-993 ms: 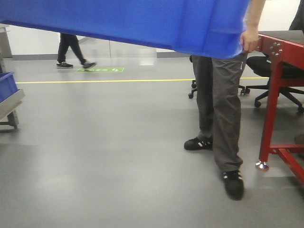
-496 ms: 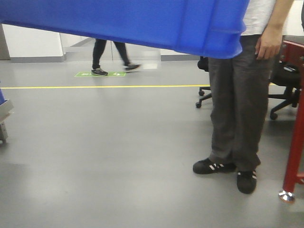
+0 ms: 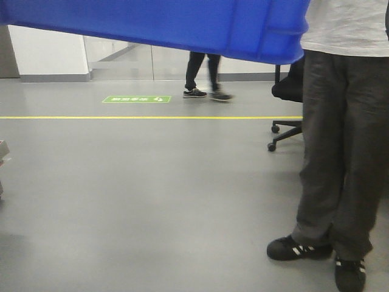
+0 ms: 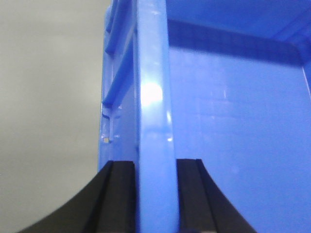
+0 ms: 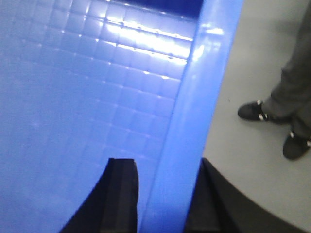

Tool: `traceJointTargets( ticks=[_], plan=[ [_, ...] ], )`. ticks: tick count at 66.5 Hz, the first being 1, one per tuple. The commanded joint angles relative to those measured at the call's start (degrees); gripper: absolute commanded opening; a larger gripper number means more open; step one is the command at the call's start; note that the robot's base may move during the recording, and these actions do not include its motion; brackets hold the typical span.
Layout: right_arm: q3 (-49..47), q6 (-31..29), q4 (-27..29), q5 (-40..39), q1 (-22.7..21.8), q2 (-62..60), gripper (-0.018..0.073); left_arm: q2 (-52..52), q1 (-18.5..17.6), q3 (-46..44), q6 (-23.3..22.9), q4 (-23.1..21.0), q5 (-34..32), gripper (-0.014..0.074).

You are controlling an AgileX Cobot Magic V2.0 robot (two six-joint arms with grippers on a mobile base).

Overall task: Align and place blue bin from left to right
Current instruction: 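Hold the blue bin in both grippers while the base turns and drives, then carry the blue bin up to the other rack of blue bins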

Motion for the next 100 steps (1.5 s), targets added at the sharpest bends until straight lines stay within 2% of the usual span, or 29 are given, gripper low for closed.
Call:
traceJointTargets(
  ticks=[1,100],
  plan=[
    [-0.8,-1.9,0.3,-6.1,0.0,-1.1,-0.0153,-1.6,0.1,-1.1,0.0,-1.2,-11.0,-0.0111],
    [-0.8,-1.9,0.3,-7.2,0.0,-1.1,-0.0153,-1.6,0.1,-1.1,0.0,-1.2,-11.0,-0.0111]
  ],
)
